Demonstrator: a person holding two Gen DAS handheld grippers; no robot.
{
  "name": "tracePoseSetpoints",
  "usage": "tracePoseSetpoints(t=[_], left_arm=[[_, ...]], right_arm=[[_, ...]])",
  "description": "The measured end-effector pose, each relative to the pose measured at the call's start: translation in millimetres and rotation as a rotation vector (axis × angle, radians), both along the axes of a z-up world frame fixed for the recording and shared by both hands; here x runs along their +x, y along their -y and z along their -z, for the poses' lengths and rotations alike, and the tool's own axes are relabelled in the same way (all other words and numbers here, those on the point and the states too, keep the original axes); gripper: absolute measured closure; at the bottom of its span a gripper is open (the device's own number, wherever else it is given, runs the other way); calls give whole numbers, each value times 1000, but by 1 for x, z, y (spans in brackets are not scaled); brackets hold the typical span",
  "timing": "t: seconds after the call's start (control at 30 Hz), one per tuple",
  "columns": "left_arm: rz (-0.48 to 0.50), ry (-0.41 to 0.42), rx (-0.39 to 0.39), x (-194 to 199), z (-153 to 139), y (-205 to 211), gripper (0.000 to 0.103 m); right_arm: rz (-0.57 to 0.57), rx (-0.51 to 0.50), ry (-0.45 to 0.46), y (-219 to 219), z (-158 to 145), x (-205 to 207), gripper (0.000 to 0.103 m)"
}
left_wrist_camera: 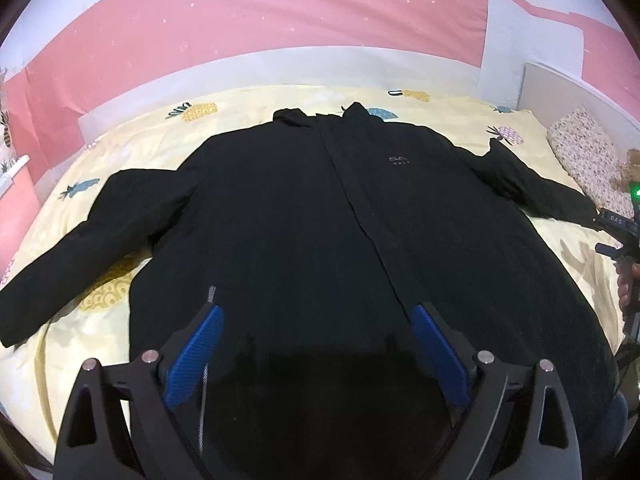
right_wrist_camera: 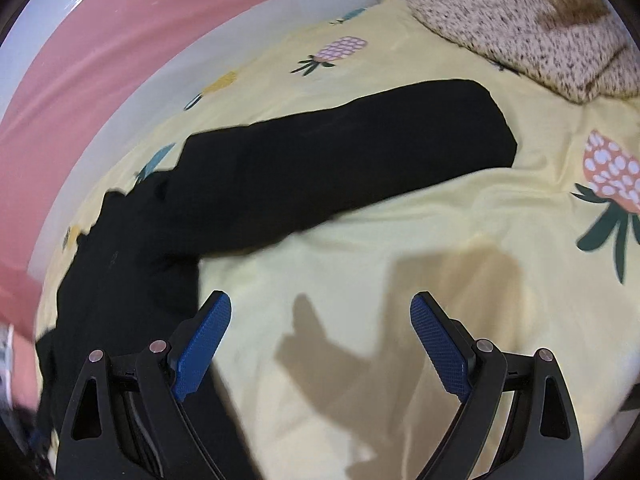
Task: Fold large clothes
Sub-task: 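Grasp the black coat sleeve with the right tool and lift it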
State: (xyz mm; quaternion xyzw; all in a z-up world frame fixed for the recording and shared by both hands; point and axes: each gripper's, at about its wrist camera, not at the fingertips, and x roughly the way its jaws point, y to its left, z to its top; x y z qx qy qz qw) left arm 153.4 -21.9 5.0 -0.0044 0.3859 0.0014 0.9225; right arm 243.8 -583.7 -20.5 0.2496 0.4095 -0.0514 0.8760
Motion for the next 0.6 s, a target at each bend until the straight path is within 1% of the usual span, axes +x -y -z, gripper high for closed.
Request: tracePoseSetpoints(t=[0.1,0.27,0.37,0.53,0.57,0.6], left_arm=[[-7,-21,-28,10,6,-4,7],[-20,-38,-31,21,15,-7,7],[-27,-47,-28,25,20,-8,7],[-39,-60,-32,28,25,-12,8],[-42,-61,-31,29,26,-13,8],[-46,-62,-32,29,27,-14,9]], right_arm=[[45,27,-7,18,10,18,11],[123,96,-18,46,27,41,11],[167,122,6,61,36,52,11],[249,148,47,81,40,66,11],[266,153,51,84,40,69,13],[275,150,51,86,40,71,21]])
